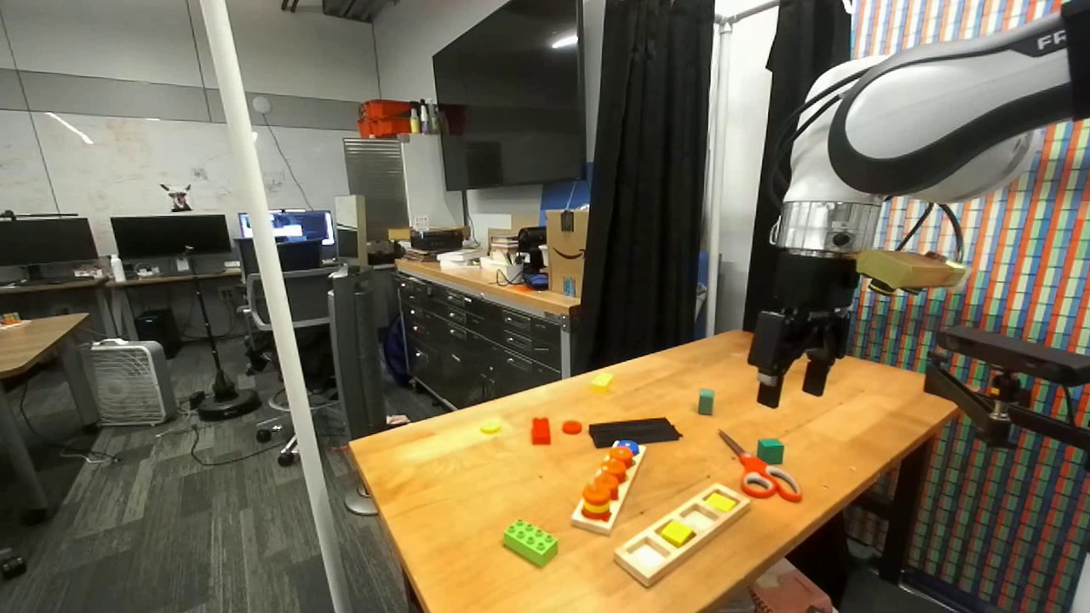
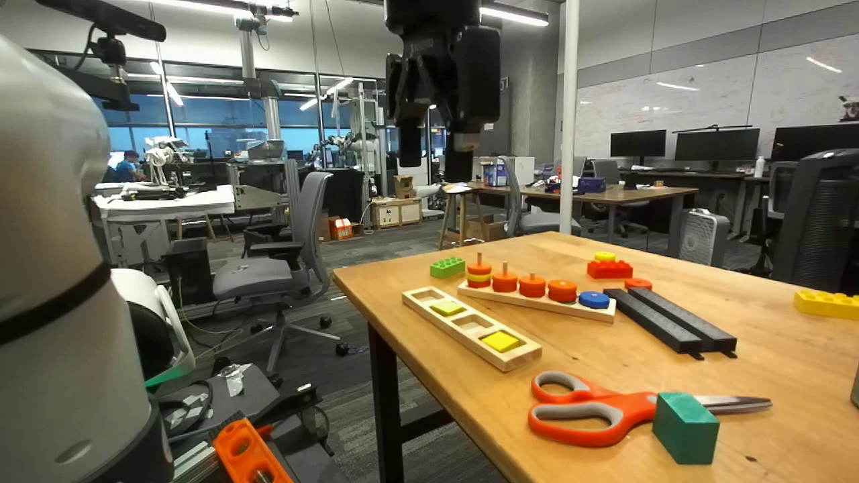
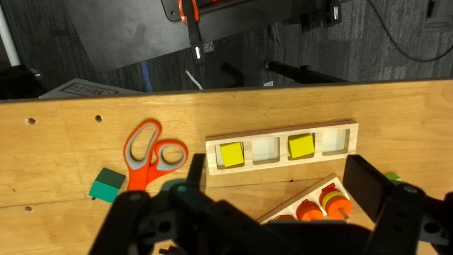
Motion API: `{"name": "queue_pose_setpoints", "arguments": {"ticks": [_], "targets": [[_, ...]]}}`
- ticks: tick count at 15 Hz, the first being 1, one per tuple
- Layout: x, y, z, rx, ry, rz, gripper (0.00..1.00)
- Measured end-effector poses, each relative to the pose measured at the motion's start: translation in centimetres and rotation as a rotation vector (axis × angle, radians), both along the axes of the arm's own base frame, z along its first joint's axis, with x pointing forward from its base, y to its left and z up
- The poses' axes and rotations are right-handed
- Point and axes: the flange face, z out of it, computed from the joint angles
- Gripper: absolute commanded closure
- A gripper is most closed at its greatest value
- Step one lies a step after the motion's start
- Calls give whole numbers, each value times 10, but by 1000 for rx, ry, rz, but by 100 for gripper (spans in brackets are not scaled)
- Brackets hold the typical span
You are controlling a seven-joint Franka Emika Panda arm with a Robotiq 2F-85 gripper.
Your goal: Put the green block on the square compartment on the box
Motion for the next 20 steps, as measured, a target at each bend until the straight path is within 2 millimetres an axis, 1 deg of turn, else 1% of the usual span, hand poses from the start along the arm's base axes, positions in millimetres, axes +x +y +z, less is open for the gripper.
{"name": "queue_pose_setpoints", "arguments": {"ticks": [3,5,9,14,17,20], "targets": [[7,-13,-8,-3,3,-128,0],[14,-26,-19,-5,9,-209,0],[30,-54,-55,-3,50,-341,0],[45,-81,-104,-3,98,-429,0],[52,-93,-127,-9,112,-476,0],[54,-107,-142,-10,119,-517,0]]}}
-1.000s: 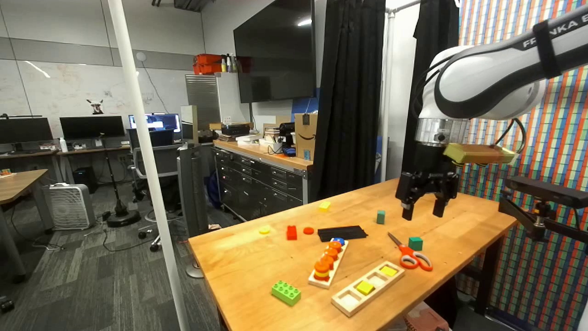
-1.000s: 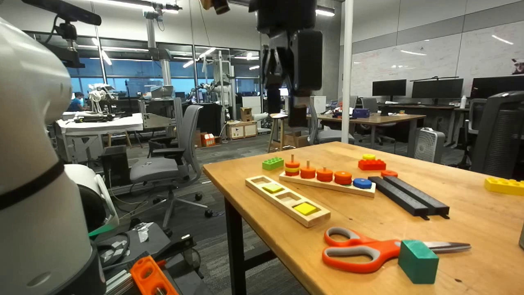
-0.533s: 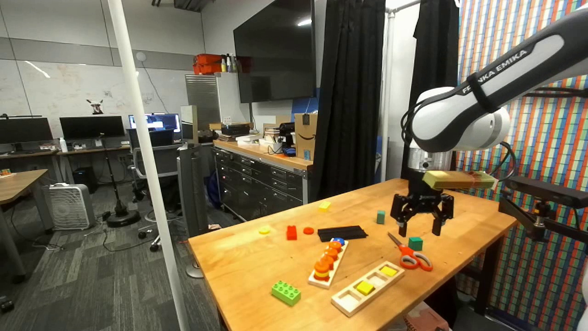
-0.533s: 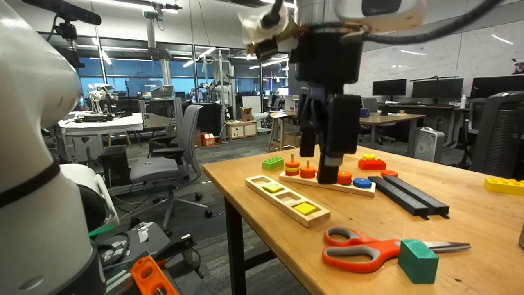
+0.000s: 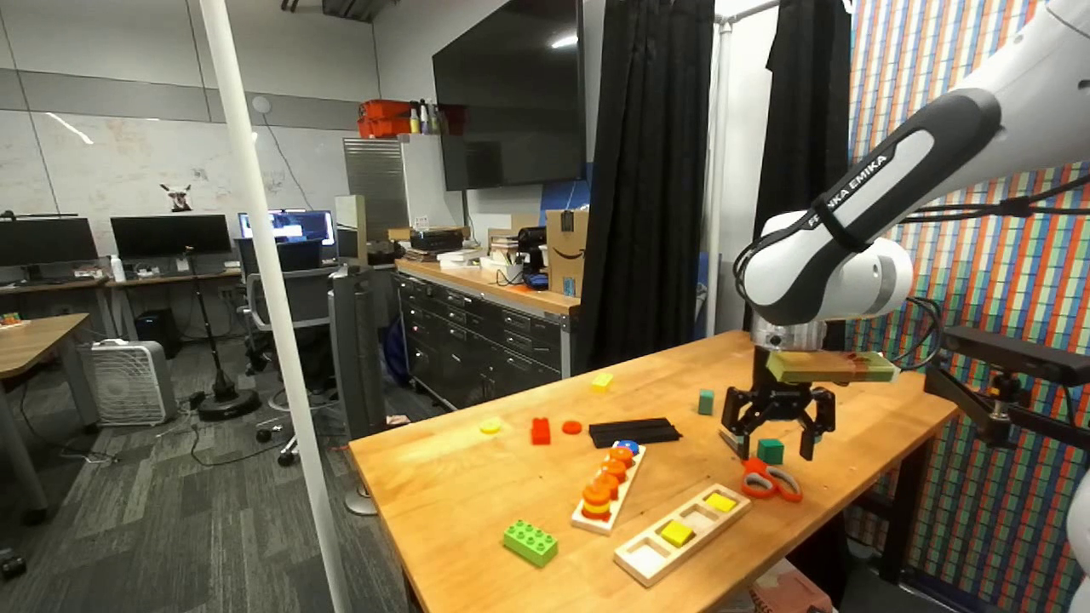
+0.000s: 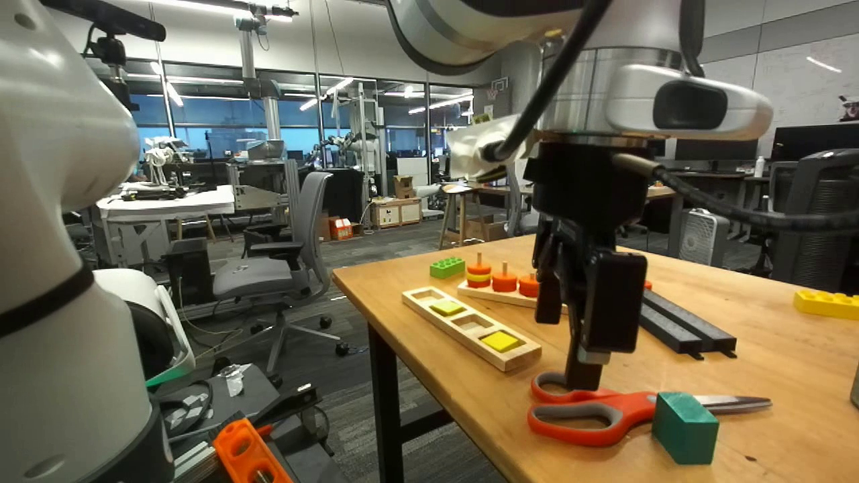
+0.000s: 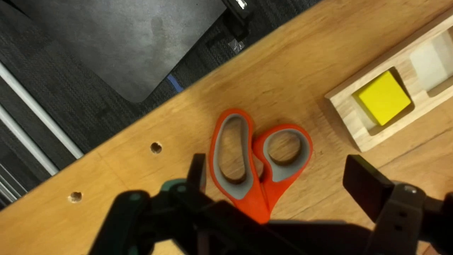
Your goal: Put the green block on the square compartment on the box
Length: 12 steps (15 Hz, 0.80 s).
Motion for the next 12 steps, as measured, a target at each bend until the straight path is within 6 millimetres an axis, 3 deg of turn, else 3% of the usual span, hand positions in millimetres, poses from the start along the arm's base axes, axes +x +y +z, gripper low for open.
{"name": "queue_pose_setpoints", "arguments": {"ticks": [6,12], "targets": [[-2,-35,-16,5,8,-82,0],[7,-71,-15,-8,6,-137,0]]}}
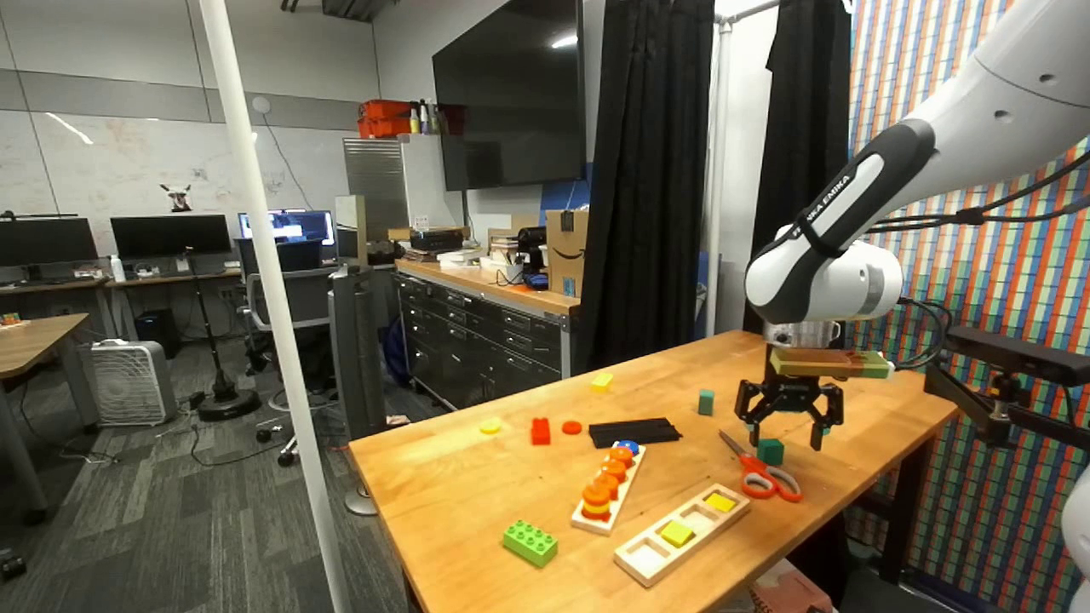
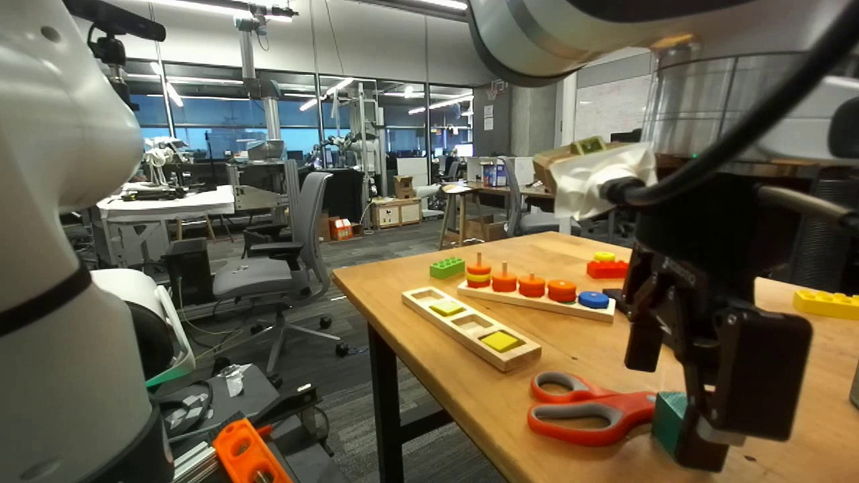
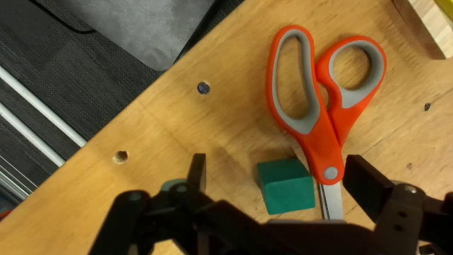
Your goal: Put the green block on the square compartment on the box
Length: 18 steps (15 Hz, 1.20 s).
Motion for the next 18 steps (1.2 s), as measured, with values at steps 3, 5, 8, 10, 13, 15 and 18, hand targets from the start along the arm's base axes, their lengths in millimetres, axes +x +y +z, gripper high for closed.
{"name": "queue_pose_setpoints", "arguments": {"ticks": [3,5,8,10,13,15,18], "targets": [[7,-13,-2,-3,4,-13,0],[11,-20,-5,7,2,6,0],[16,-28,-10,42,-24,69,0],[17,-32,-12,75,-57,123,0],[16,-35,-14,115,-101,199,0],[15,-35,-14,141,-110,236,0],[13,-32,-16,178,-103,276,0]]}}
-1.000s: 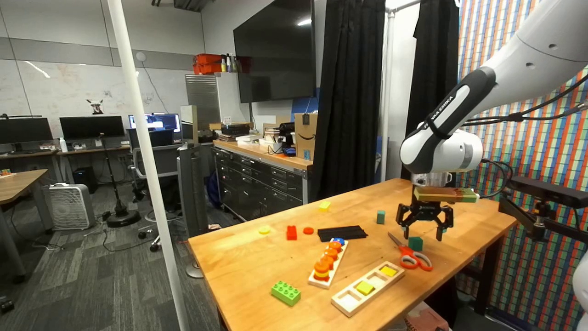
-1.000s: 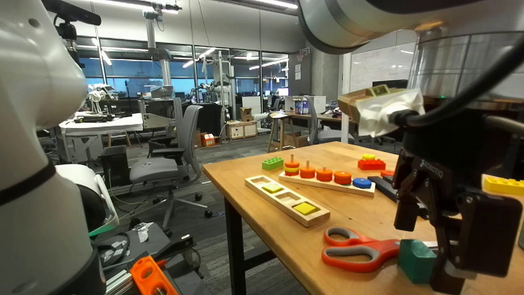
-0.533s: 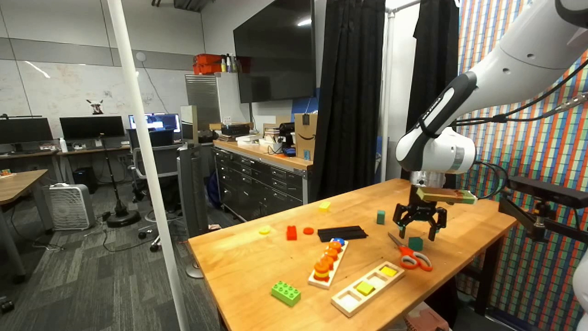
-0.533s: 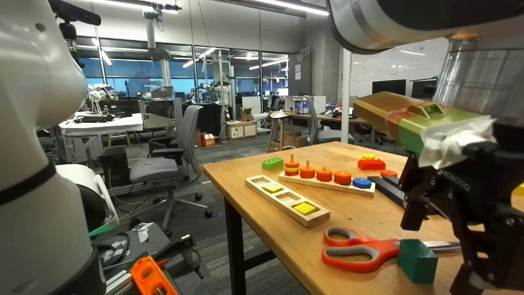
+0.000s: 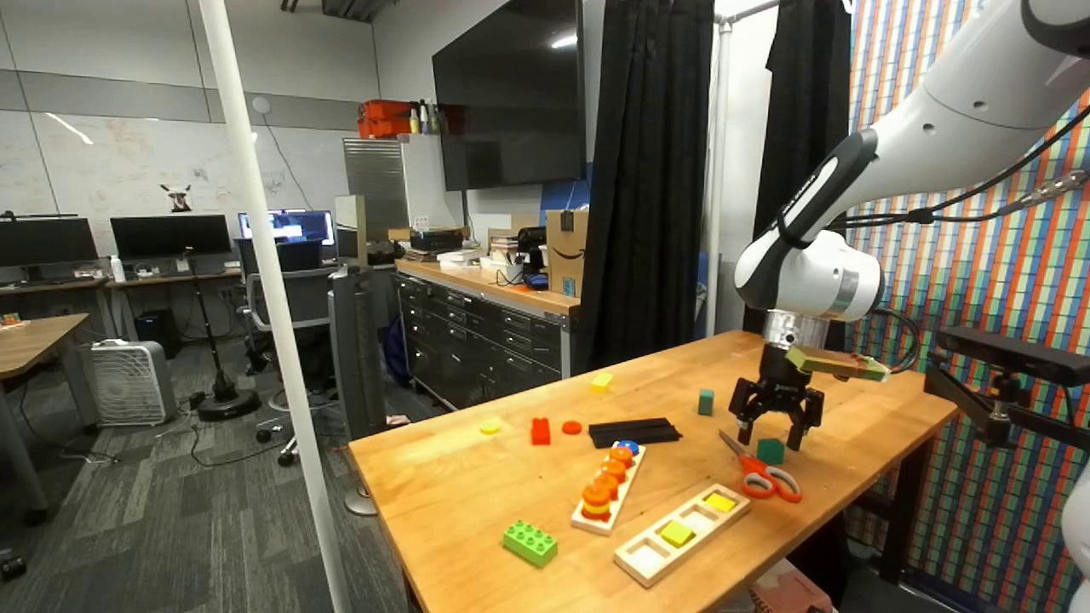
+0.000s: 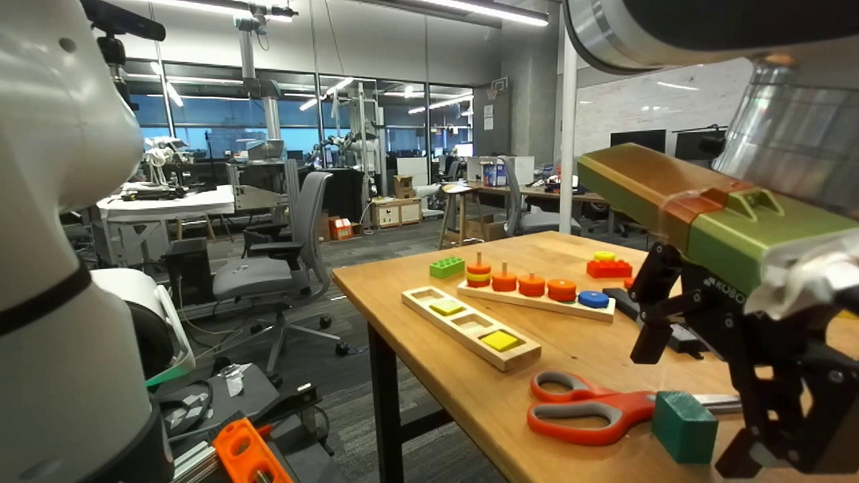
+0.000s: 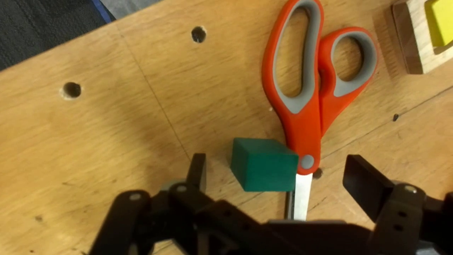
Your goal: Put the green block on the square compartment on the box
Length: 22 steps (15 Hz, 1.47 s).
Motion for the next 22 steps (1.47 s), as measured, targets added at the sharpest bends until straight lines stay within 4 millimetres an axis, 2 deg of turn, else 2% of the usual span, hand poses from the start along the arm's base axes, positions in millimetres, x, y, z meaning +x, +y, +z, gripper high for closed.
{"name": "queue_pose_setpoints", "arguments": {"ticks": [4,5,6,13,15,20,22], "targets": [[-1,3,-1,29,15,31,0],[-1,4,-1,34,18,34,25],[-1,4,-1,36,19,35,25],[1,7,0,27,36,27,80],[2,7,2,18,43,19,77],[4,10,4,-8,75,-15,76],[8,14,12,-49,101,-45,77]]}}
